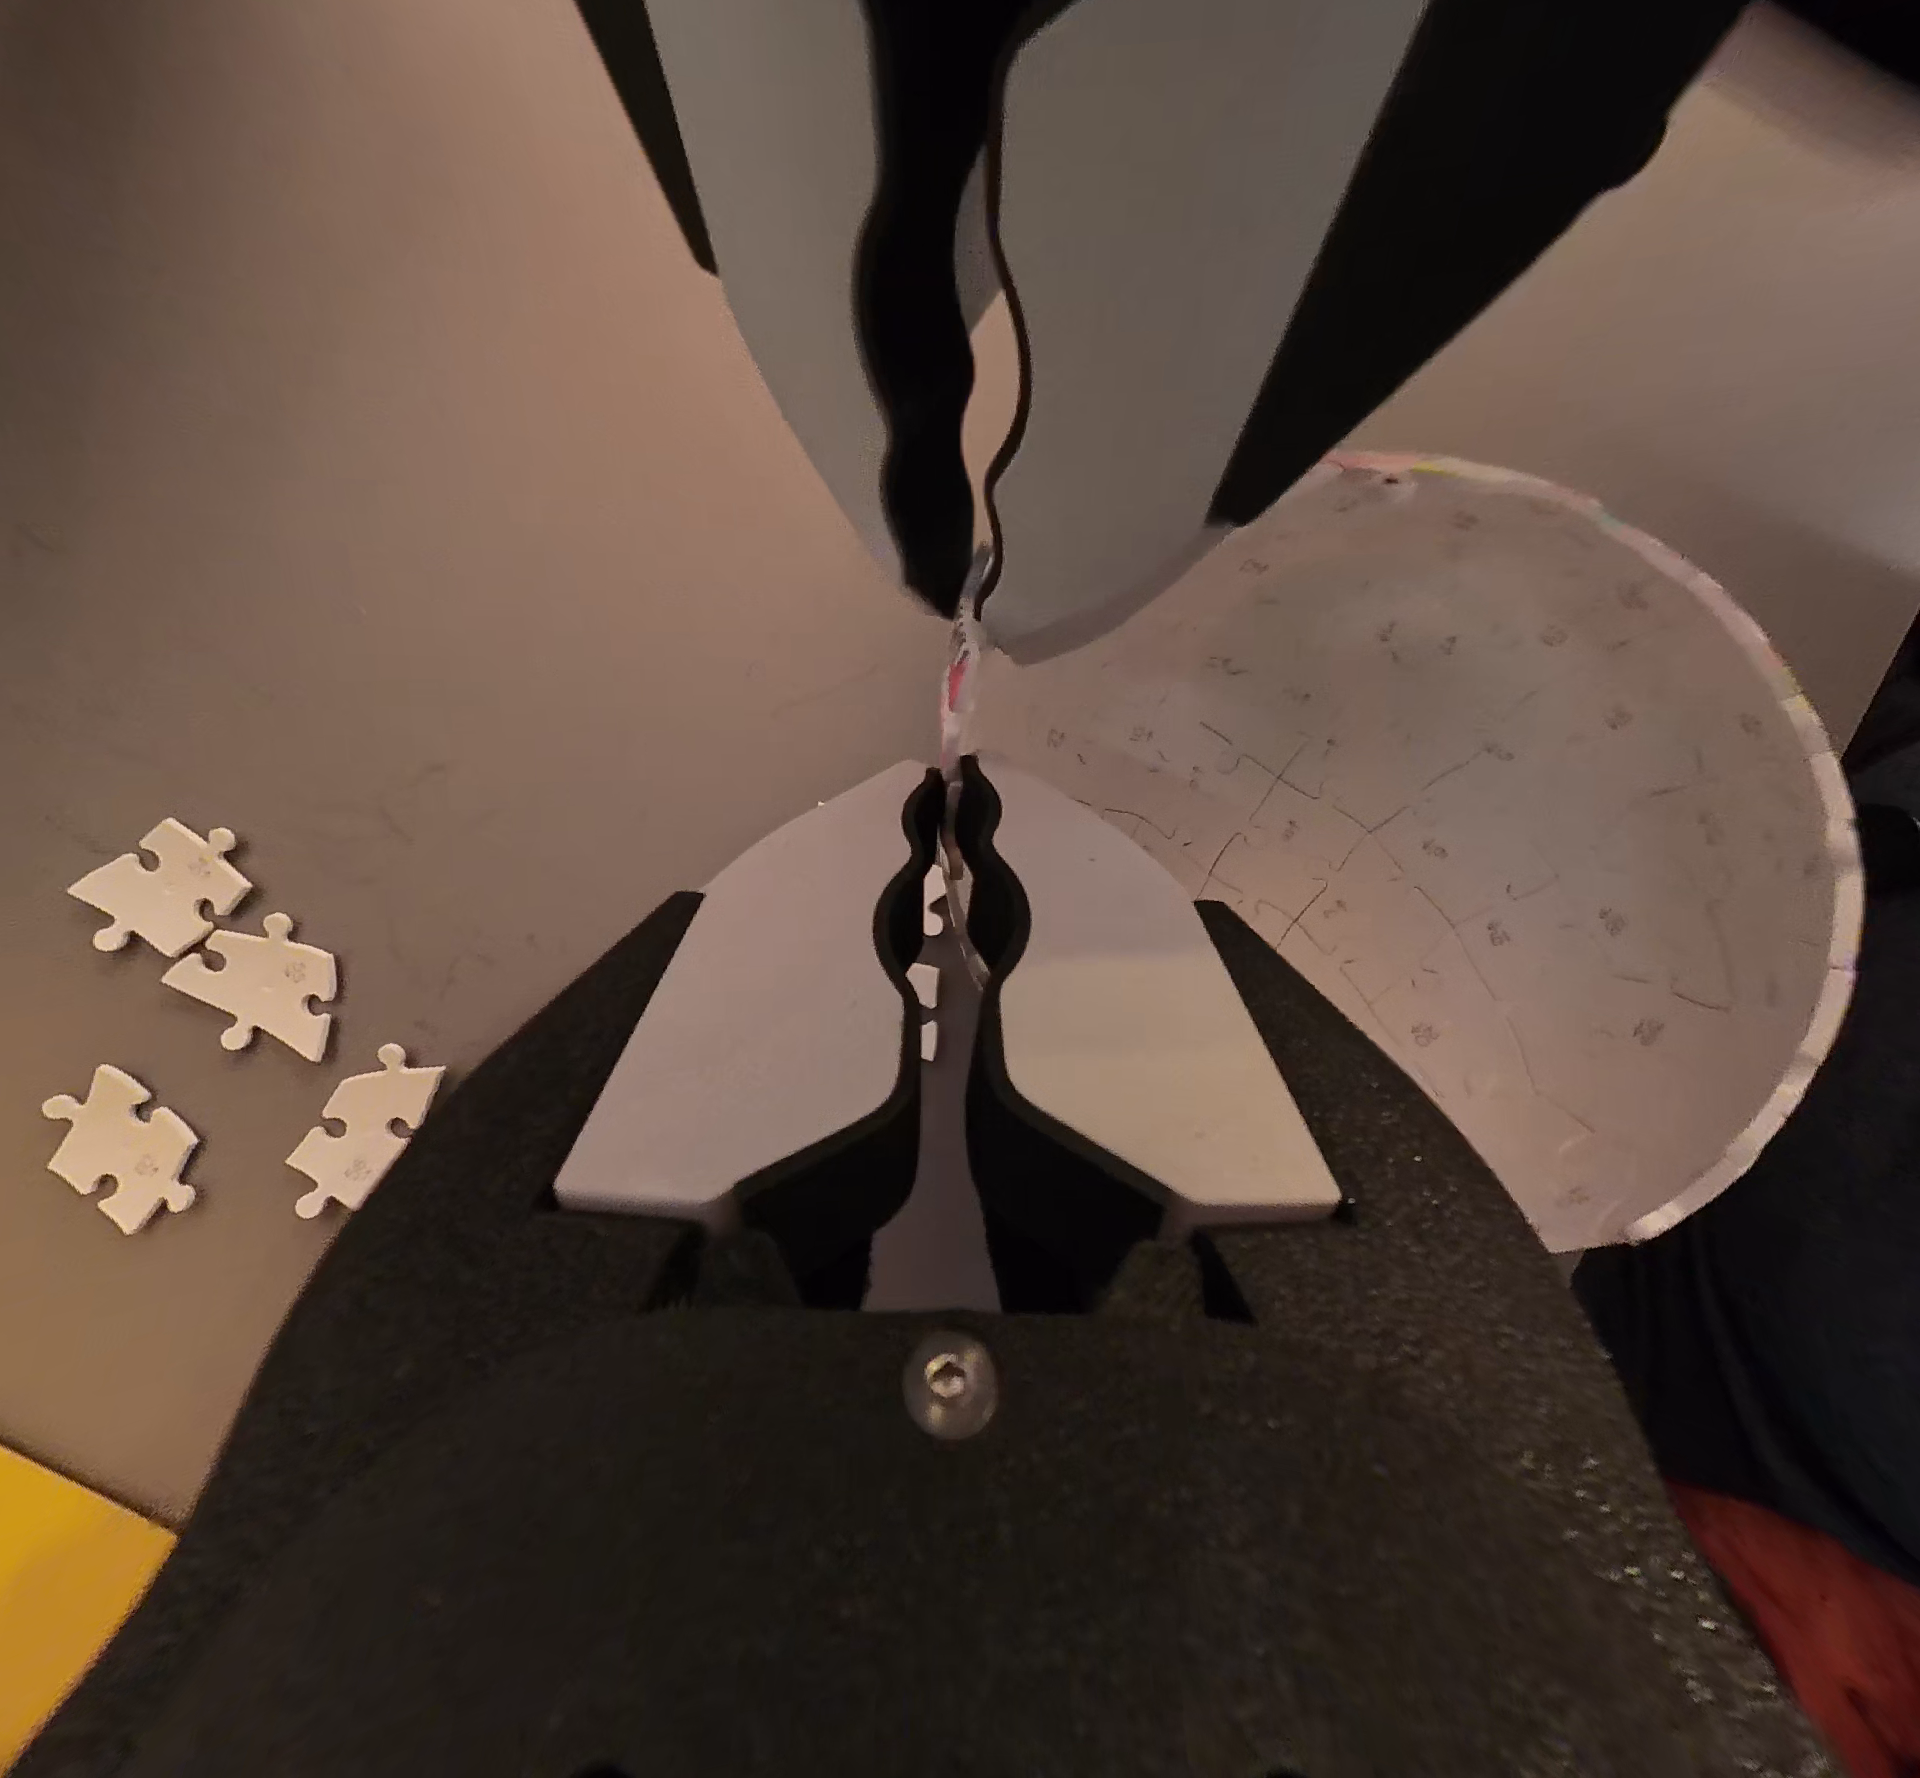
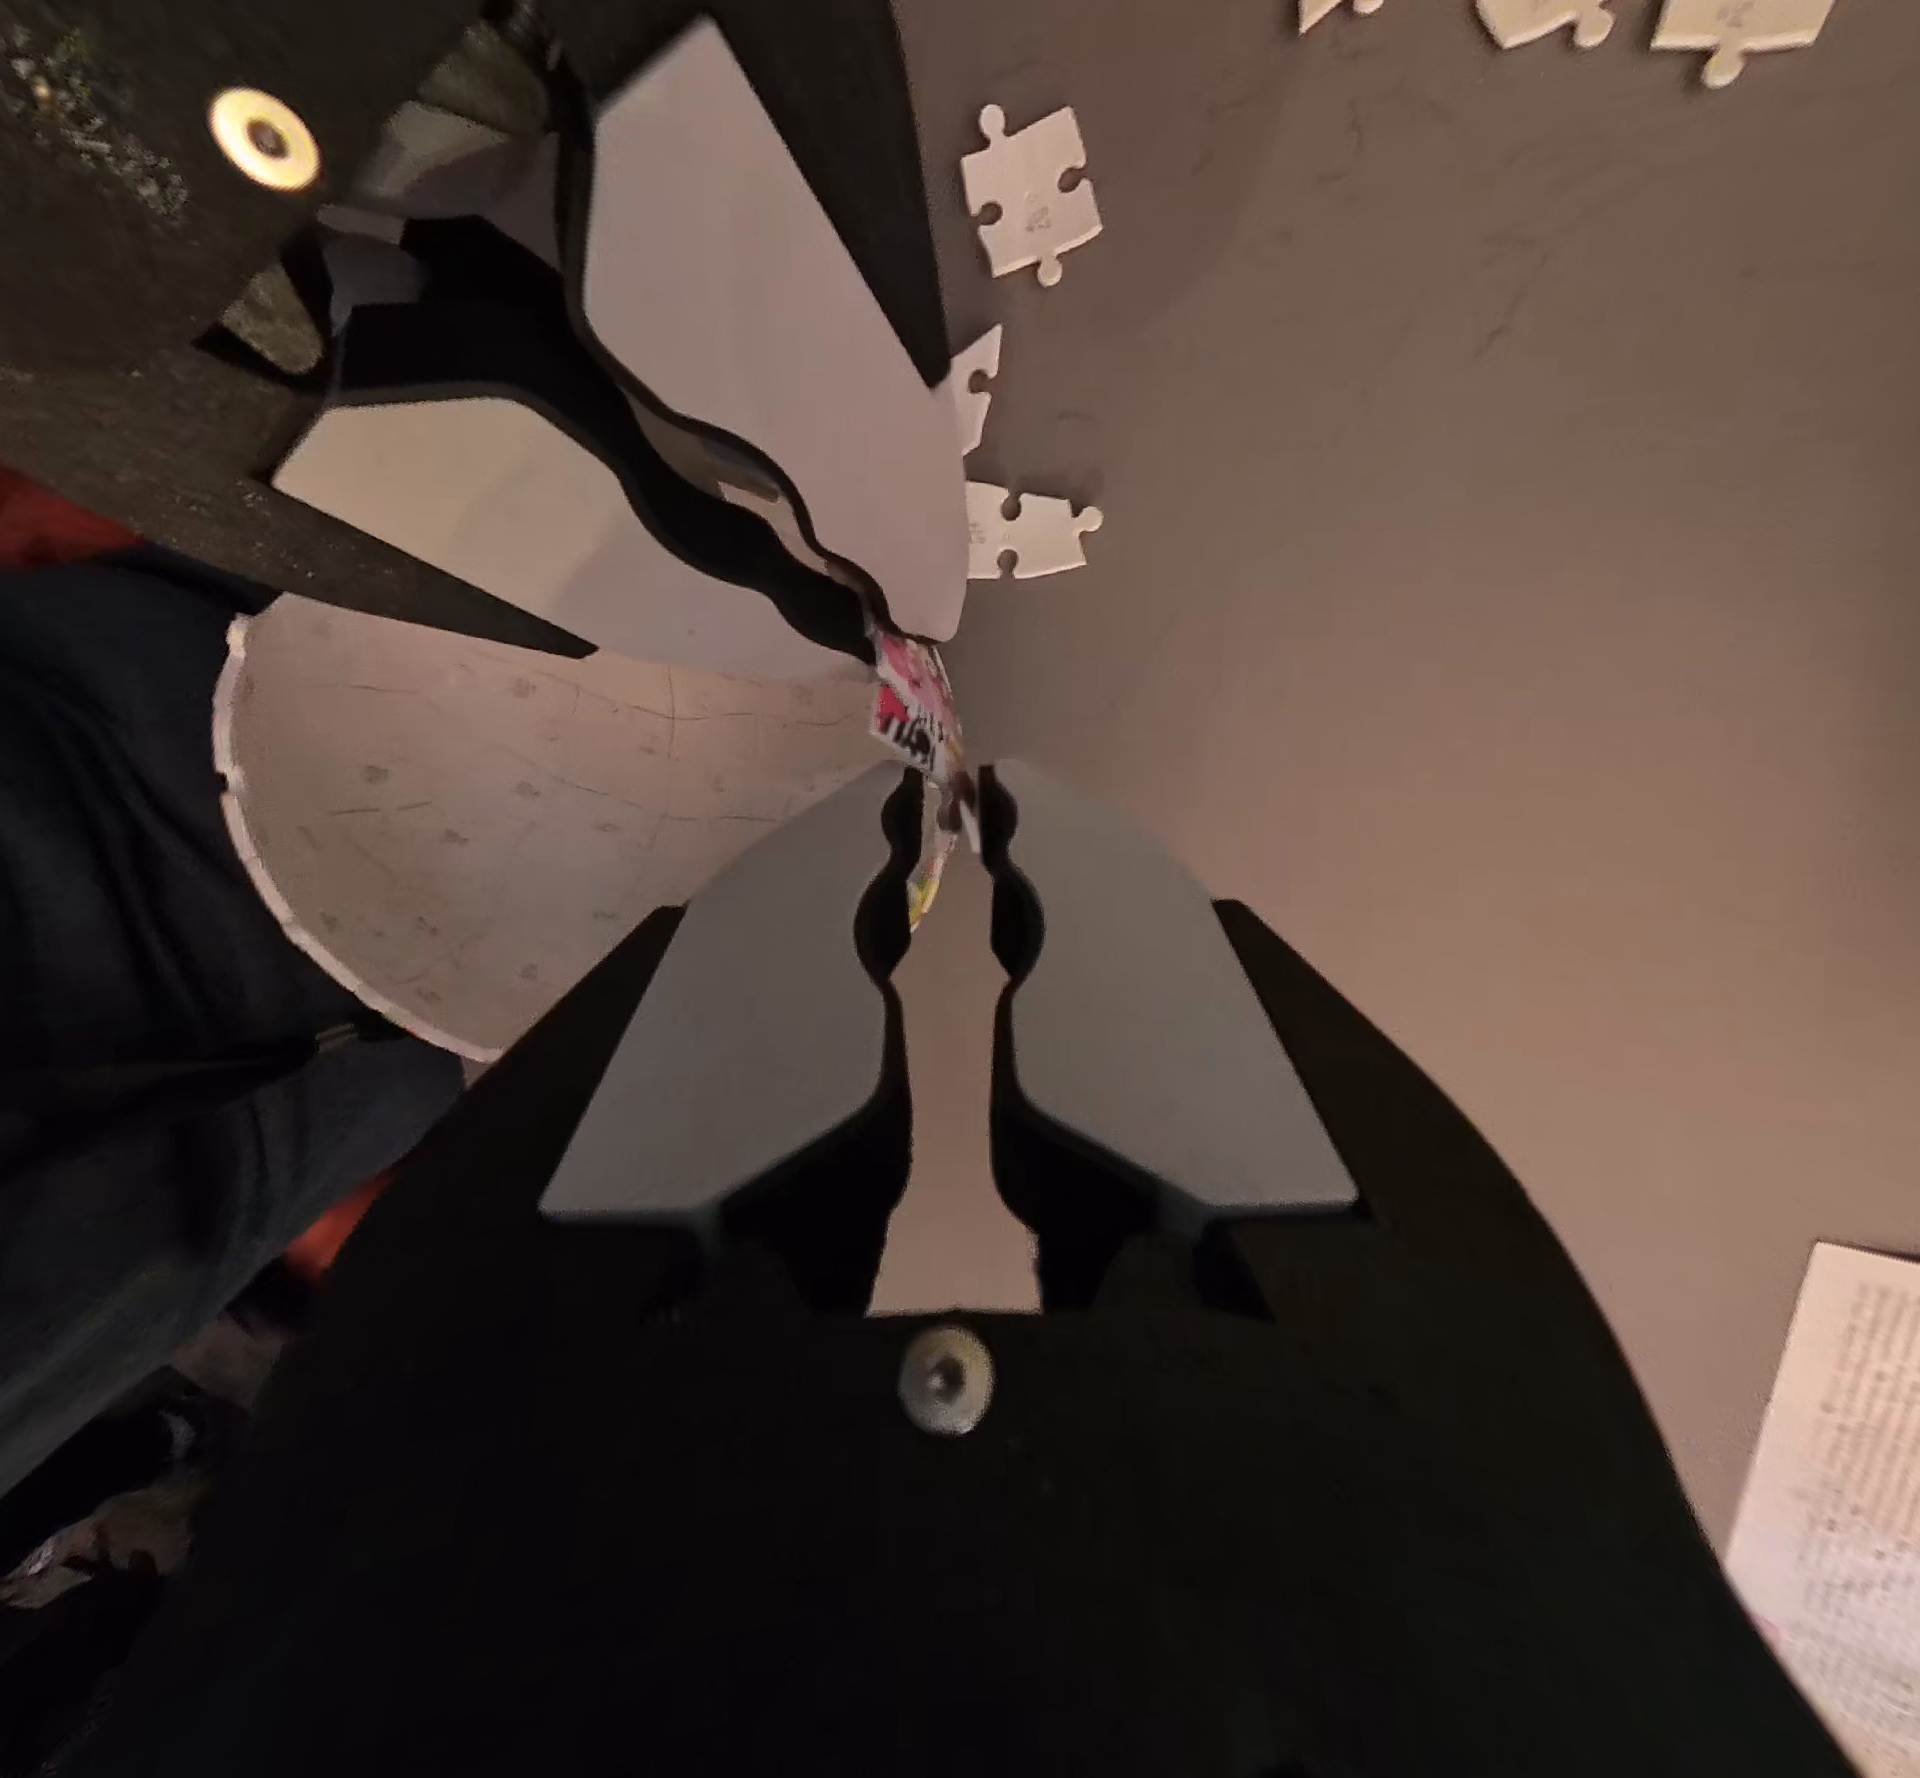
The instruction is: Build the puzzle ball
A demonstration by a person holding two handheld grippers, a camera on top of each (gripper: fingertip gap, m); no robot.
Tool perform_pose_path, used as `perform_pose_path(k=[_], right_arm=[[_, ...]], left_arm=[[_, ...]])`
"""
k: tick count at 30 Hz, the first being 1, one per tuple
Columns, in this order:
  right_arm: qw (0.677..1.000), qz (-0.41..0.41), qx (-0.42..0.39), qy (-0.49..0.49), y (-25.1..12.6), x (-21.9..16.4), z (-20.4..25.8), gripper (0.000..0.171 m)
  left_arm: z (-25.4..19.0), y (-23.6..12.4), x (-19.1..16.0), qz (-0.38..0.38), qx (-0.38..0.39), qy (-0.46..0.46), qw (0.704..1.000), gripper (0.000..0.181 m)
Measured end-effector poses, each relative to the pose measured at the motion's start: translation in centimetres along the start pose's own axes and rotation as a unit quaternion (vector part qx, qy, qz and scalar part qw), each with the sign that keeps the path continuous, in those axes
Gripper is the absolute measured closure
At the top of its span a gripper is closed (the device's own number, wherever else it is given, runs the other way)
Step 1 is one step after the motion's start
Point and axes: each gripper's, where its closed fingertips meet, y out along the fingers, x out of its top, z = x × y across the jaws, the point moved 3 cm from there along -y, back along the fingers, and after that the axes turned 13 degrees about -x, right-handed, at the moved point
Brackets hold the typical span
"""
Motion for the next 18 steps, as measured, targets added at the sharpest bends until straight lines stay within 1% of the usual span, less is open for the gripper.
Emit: perform_pose_path(k=[4,12,18], right_arm=[[1.0,0.0,-0.007,0.013,0.12,0.03,-0.07,0.16],[0.999,0.024,-0.006,0.031,0.14,-0.15,-0.09,0.162],[0.999,0.023,-0.019,0.028,0.16,-0.14,-0.02,0.164]], left_arm=[[0.08,0.06,-0.05,-0.004,0.002,-0.004,1.0,0.179],[0.16,0.19,0.06,-0.004,0.003,-0.009,1.0,0.179],[0.23,0.2,0.04,-0.007,0.0,-0.012,1.0,0.179]])
